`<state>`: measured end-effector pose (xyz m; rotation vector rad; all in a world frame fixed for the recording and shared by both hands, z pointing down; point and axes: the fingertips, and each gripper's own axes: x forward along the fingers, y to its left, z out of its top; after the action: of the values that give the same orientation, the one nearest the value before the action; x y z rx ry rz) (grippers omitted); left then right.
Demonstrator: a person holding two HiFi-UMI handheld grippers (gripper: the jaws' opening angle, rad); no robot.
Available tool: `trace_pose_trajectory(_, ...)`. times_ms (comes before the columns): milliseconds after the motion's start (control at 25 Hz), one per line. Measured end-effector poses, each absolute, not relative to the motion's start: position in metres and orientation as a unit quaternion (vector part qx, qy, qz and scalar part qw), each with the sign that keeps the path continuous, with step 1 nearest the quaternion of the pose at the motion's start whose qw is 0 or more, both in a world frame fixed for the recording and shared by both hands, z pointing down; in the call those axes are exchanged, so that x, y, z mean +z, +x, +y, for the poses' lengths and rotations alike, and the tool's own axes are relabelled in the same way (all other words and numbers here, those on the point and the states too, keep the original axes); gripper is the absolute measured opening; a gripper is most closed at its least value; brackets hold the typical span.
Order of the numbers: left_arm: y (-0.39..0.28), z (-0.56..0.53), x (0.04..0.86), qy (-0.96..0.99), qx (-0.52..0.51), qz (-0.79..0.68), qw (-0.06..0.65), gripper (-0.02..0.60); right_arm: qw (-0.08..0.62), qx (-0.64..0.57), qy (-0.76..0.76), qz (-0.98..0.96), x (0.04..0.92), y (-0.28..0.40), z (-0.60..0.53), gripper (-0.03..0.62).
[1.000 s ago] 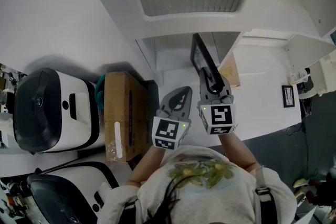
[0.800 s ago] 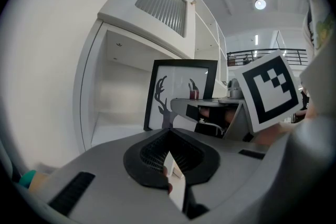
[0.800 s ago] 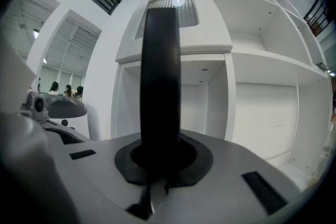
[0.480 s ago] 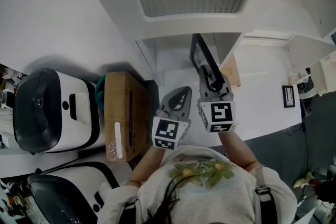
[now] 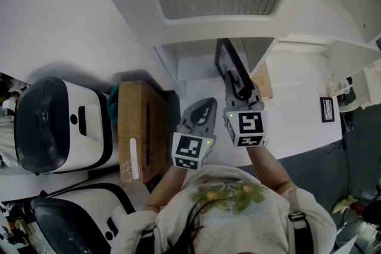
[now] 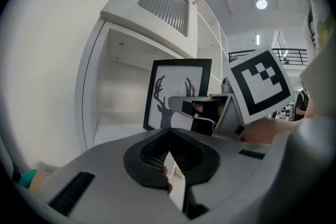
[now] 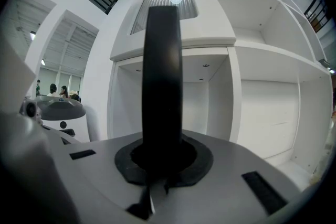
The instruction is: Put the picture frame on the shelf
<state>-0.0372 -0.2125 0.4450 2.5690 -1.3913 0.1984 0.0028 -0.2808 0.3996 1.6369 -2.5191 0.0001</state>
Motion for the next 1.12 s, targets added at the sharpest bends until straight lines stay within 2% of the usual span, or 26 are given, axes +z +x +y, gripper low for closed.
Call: trace_pose_trajectory(1120,-0.037,-0.214,0.448,0.871,0.071,-0.473,0.108,0.028,0.070,0.004,0.545,-0.836,0.398,-0.001,-0.299,0.035)
